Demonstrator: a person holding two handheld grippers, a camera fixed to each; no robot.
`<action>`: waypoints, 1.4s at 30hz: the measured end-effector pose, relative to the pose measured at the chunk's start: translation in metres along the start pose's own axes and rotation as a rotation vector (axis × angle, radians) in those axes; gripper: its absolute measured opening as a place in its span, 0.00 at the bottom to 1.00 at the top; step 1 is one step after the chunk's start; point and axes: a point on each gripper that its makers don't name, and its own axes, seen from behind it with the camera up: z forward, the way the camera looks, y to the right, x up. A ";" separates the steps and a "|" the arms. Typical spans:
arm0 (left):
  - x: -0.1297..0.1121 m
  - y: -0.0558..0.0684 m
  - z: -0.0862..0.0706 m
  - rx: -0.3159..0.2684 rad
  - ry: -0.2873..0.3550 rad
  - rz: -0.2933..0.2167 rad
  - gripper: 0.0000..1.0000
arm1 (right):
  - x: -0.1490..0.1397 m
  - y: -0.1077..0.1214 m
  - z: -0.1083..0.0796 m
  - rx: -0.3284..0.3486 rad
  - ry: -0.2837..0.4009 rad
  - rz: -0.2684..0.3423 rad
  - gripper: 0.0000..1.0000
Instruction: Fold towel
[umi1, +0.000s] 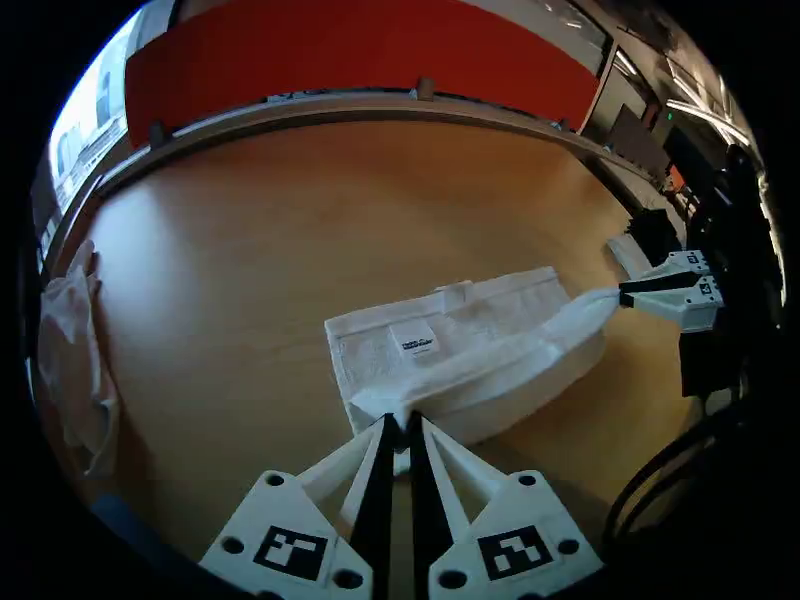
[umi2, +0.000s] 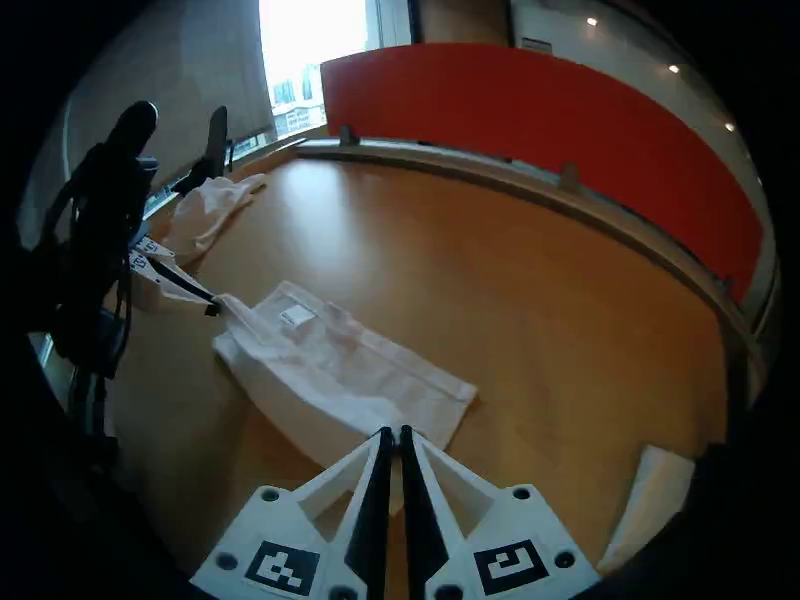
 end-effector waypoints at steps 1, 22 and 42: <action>0.000 -0.001 0.003 0.002 -0.002 -0.001 0.10 | -0.001 0.001 0.003 -0.001 -0.005 0.005 0.07; 0.014 -0.024 0.045 0.057 -0.023 0.044 0.16 | -0.010 0.024 0.045 -0.034 -0.058 0.032 0.14; 0.034 -0.046 0.052 0.116 -0.011 0.073 0.44 | -0.005 0.050 0.055 -0.104 -0.073 -0.008 0.52</action>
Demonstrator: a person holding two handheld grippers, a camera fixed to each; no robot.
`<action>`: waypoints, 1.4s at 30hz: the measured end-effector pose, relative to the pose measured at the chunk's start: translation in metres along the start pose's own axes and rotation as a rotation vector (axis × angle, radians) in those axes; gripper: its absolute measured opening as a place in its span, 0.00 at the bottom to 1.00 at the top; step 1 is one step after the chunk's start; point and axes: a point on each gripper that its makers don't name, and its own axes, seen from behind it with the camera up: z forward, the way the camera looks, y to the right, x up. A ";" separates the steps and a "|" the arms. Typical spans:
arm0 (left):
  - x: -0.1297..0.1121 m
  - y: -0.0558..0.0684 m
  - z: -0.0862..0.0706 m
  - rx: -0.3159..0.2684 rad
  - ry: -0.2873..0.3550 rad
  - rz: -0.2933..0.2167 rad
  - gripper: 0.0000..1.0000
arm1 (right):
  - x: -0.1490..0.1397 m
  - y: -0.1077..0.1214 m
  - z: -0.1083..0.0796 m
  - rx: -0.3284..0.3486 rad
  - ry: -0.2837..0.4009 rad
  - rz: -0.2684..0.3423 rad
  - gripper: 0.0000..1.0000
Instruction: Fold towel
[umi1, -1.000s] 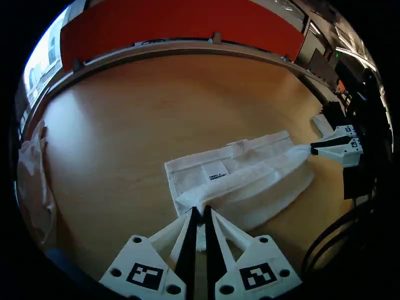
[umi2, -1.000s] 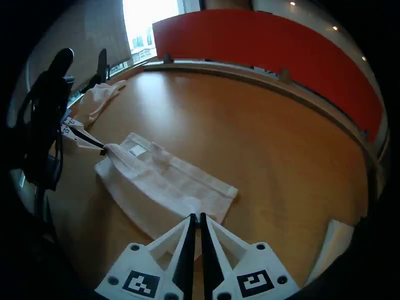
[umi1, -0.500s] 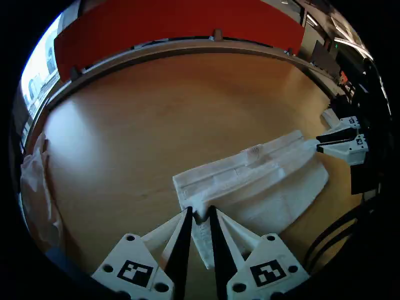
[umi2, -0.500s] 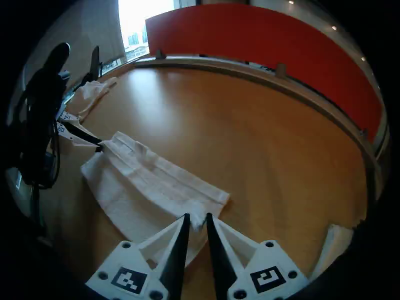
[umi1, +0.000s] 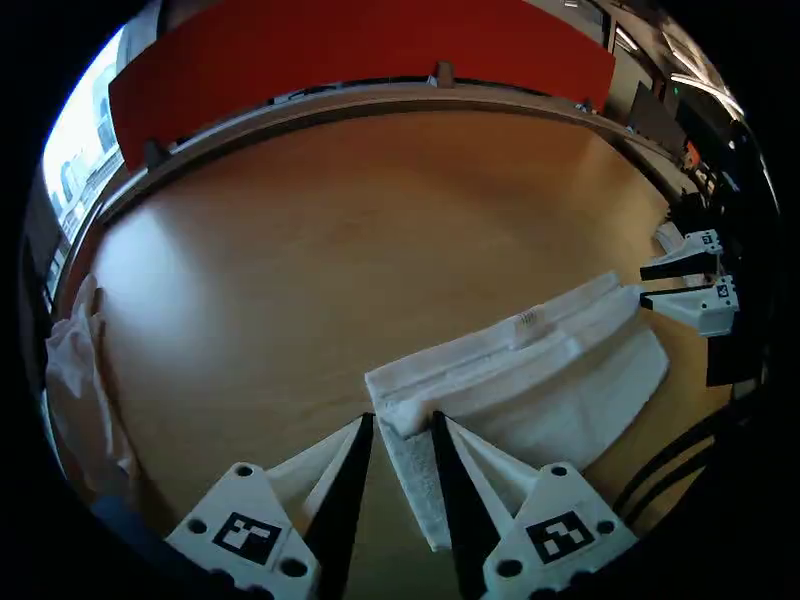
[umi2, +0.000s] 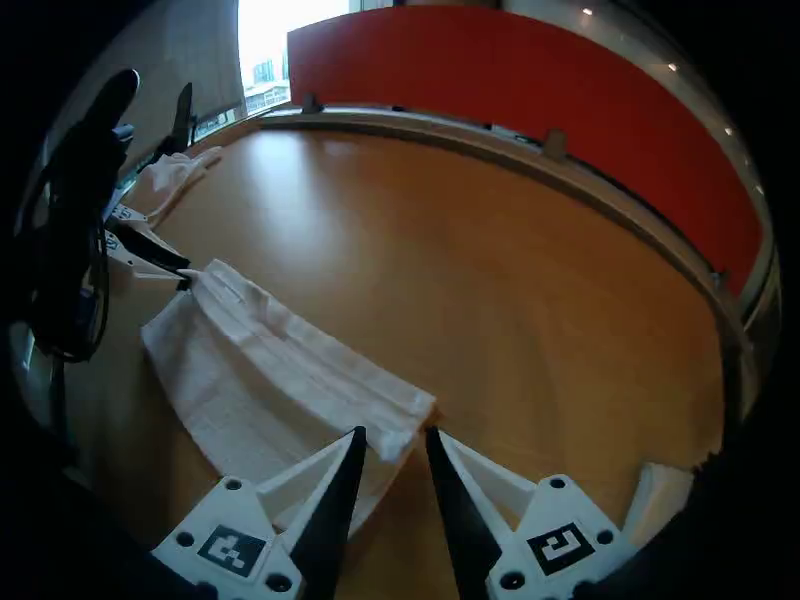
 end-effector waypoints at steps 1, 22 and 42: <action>0.001 -0.002 0.000 0.006 0.002 0.000 0.50 | 0.000 0.001 0.000 -0.001 -0.001 -0.001 0.56; -0.003 -0.013 -0.024 0.008 0.027 -0.077 0.98 | 0.013 -0.002 -0.021 -0.017 0.052 0.008 0.79; -0.063 0.006 -0.067 0.007 0.021 -0.104 0.98 | -0.032 -0.040 -0.058 -0.003 0.042 0.055 0.79</action>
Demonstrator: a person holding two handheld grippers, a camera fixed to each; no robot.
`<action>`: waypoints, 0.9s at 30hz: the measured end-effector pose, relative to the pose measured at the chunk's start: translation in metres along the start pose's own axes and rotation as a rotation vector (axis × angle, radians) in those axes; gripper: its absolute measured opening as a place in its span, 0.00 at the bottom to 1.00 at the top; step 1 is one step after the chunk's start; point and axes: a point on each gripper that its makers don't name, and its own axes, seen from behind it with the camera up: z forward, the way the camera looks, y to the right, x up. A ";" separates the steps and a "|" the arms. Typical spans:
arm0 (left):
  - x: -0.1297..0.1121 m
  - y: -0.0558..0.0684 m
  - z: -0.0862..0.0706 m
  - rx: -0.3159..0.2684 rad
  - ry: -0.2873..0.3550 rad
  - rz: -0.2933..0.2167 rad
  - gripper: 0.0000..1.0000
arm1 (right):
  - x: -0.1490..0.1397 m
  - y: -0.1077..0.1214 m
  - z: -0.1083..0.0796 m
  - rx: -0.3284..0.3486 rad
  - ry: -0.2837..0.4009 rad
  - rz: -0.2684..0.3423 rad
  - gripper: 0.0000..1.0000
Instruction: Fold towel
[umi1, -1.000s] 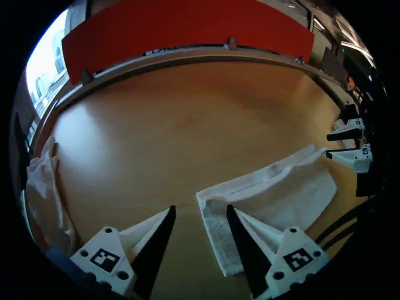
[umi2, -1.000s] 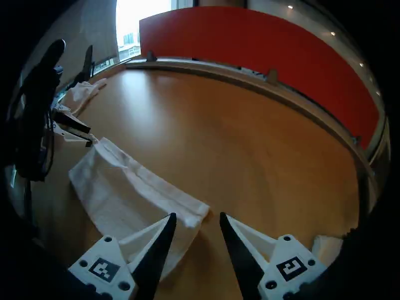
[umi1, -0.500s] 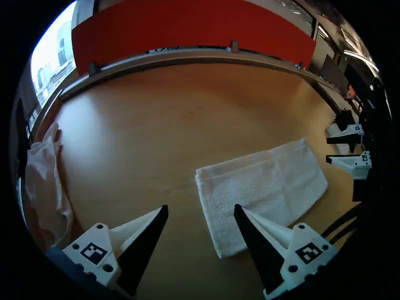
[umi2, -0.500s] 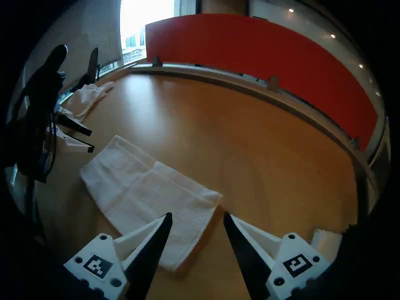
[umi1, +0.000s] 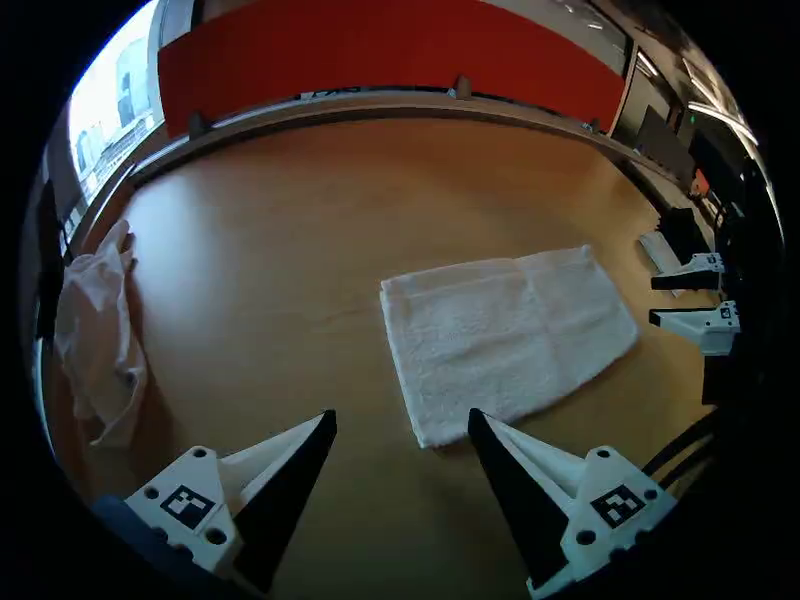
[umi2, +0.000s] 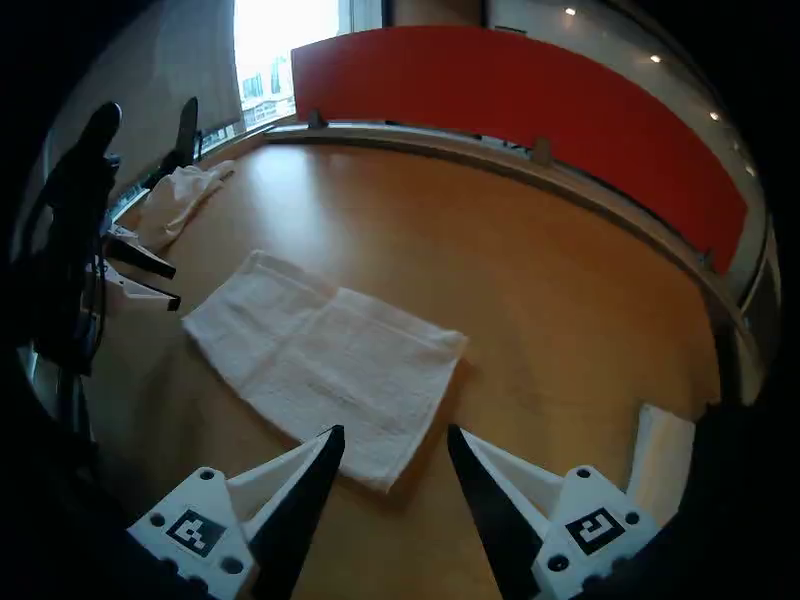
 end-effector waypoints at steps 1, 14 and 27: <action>-0.003 0.000 -0.002 0.000 0.000 -0.004 0.98 | -0.001 -0.001 -0.002 0.000 0.001 0.002 0.79; -0.027 -0.004 -0.029 0.021 0.006 -0.051 0.98 | -0.016 -0.006 -0.004 0.030 -0.013 -0.010 0.79; -0.046 -0.020 -0.063 0.075 0.030 -0.108 0.98 | -0.023 -0.012 0.003 0.075 -0.044 -0.087 0.79</action>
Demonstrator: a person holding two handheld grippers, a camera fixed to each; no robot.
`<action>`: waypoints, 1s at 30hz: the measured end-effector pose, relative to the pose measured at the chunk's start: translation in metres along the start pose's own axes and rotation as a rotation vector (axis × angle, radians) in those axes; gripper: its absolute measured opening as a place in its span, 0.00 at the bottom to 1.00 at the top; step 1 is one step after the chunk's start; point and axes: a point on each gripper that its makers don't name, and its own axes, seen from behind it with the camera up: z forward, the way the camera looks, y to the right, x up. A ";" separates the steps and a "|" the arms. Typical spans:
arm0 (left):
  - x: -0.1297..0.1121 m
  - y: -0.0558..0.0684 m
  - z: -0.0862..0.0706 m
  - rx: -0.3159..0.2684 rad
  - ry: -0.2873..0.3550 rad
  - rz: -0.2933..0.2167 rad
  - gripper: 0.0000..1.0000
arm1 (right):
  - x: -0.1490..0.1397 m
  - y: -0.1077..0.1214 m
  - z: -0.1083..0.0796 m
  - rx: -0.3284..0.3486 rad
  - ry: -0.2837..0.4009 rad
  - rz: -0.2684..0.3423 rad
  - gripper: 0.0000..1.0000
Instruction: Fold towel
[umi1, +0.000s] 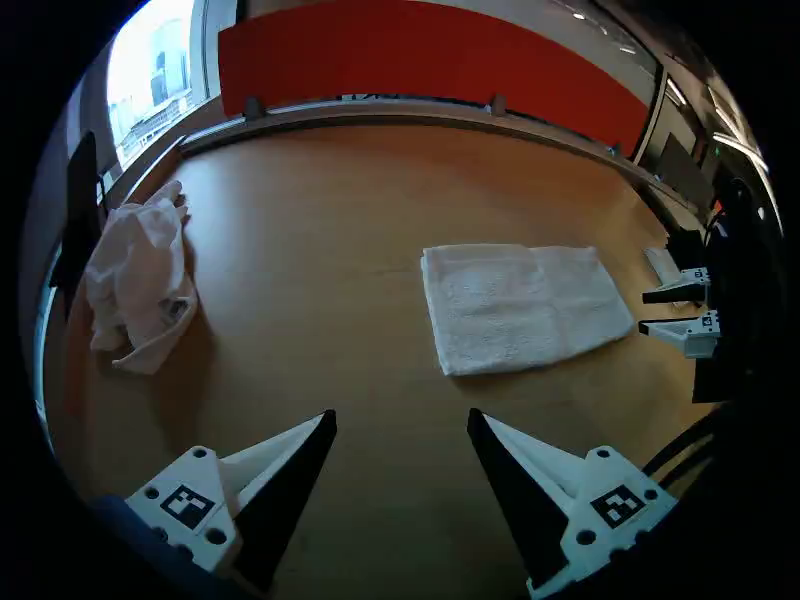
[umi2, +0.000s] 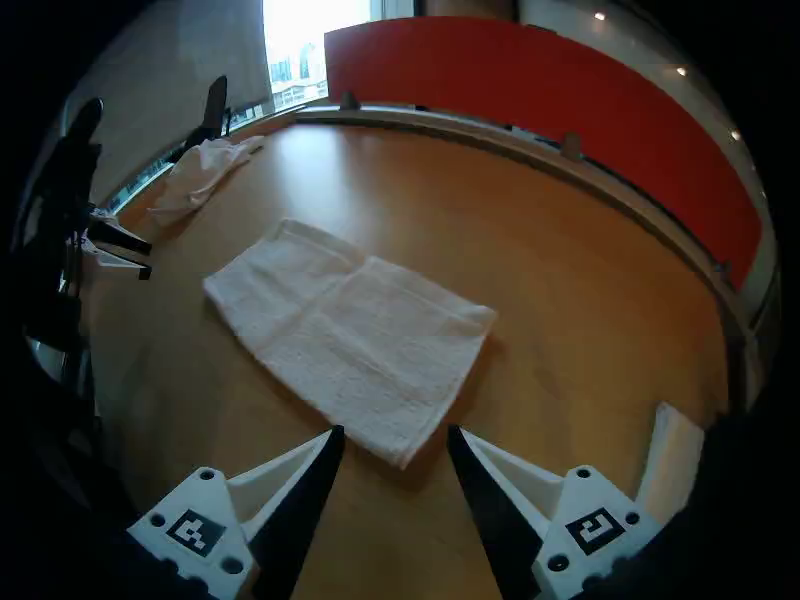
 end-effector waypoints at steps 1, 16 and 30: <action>-0.001 -0.001 -0.001 0.004 0.001 -0.002 0.98 | 0.000 0.000 0.001 0.002 -0.002 -0.004 0.79; -0.012 -0.011 -0.012 0.024 0.002 -0.026 0.98 | -0.021 0.004 0.009 0.009 -0.079 -0.069 0.69; -0.010 -0.008 -0.014 0.009 0.007 -0.021 0.97 | -0.032 0.006 0.012 0.039 -0.110 -0.072 0.47</action>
